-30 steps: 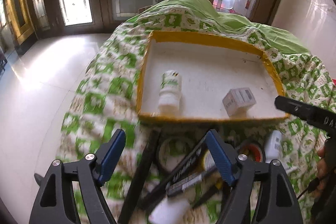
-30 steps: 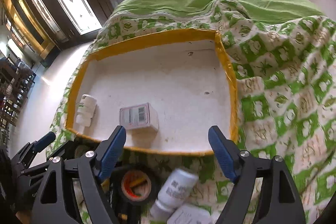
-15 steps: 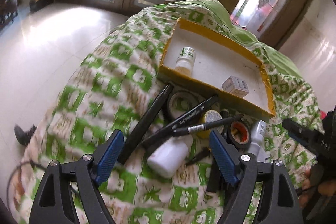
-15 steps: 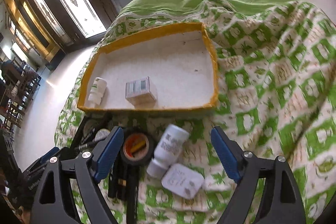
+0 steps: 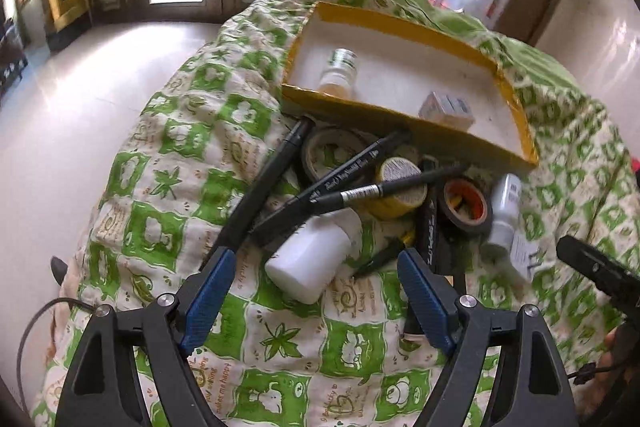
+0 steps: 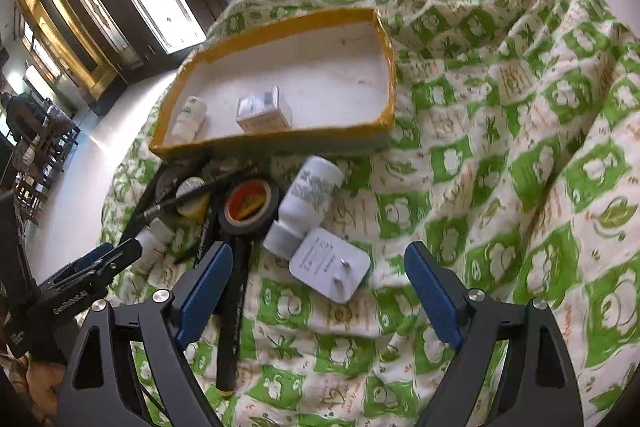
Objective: Organize rigid objects
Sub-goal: 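Withdraw both tools from the tray back toward the scattered items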
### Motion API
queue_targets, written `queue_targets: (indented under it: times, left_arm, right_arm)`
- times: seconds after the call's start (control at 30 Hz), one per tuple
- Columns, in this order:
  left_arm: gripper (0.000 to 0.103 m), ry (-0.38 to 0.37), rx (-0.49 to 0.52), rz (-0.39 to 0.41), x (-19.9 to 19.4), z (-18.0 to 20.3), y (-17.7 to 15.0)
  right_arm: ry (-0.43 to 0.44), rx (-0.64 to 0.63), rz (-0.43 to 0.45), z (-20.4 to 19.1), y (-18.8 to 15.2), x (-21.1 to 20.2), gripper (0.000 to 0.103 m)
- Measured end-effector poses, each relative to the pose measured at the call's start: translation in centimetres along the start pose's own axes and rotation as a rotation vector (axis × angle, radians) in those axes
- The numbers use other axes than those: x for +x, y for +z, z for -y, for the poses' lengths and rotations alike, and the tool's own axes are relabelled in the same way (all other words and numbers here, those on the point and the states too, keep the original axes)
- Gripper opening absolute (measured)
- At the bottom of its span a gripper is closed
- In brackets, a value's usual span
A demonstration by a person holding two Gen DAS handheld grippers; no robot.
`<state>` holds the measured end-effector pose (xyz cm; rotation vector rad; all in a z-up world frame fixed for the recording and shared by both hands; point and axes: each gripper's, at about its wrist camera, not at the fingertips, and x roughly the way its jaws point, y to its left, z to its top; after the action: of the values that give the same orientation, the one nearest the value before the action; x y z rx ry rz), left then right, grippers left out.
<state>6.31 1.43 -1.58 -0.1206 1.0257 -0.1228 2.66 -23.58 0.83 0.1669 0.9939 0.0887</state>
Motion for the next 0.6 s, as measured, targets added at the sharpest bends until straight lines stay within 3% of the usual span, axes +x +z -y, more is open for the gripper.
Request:
queue_targets:
  times: [0.4, 0.6]
  left_arm:
    - [0.086, -0.014, 0.012, -0.038, 1.2, 0.1, 0.1]
    - [0.086, -0.045, -0.030, -0.066, 2.4, -0.7, 0.5]
  right_arm:
    - [-0.024, 0.019, -0.007, 0.8, -0.4, 0.5, 0.087]
    - [-0.031, 0.026, -0.012, 1.0, -0.3, 0.7, 0.087]
